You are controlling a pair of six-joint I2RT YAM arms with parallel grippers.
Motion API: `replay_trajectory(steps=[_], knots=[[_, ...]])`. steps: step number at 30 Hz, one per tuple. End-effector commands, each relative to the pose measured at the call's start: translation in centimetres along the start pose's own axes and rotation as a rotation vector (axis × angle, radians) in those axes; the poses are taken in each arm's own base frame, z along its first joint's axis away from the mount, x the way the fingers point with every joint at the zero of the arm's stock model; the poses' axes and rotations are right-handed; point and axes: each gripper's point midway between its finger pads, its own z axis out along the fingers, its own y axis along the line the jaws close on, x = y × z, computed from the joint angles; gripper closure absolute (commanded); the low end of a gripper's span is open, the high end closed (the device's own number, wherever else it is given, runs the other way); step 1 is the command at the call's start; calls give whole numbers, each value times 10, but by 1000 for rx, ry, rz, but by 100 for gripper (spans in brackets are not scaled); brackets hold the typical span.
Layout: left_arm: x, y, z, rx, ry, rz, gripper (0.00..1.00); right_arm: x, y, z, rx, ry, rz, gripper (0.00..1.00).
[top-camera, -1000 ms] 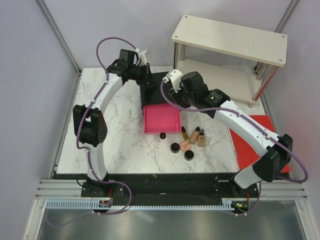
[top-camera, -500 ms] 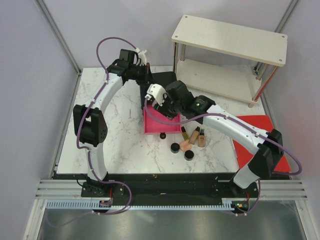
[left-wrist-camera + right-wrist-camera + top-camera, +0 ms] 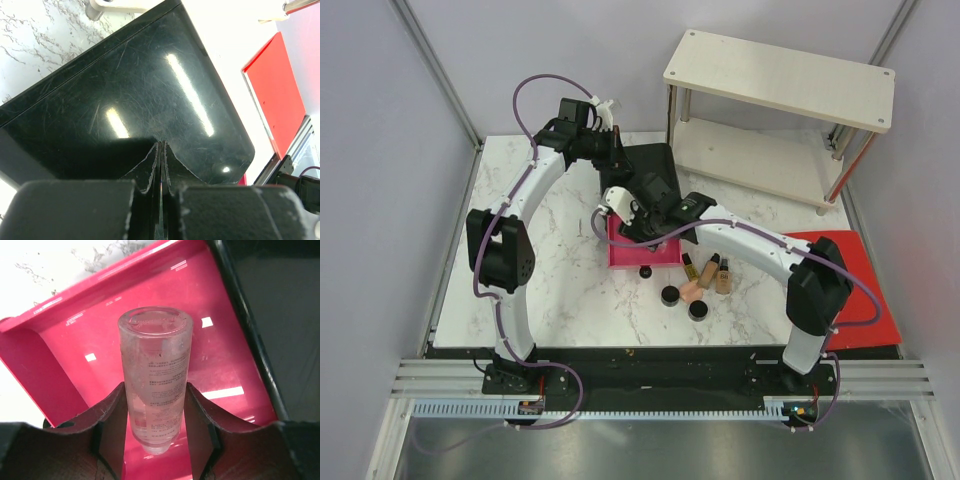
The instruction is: Organize the makeup
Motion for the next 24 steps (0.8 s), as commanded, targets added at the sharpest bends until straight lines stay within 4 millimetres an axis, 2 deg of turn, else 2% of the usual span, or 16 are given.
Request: replay_trajectory(steps=[1,6,12,20,24], knots=[[75,53,20,-145,244,-86,96,-20,-4,1,-8,-27,-25,80],[73,53,20,-151,237,-88,94,-27,-7,-2,-6,-25,-12,64],[74,56,22,-156,243,-93,94,-30,-14,-8,32,-21,1,49],[73,59,23,-157,245,-99,94,-37,-27,-22,100,-37,4,38],[72,60,23,-158,244,-101,94,-41,-33,-28,129,-42,18,37]])
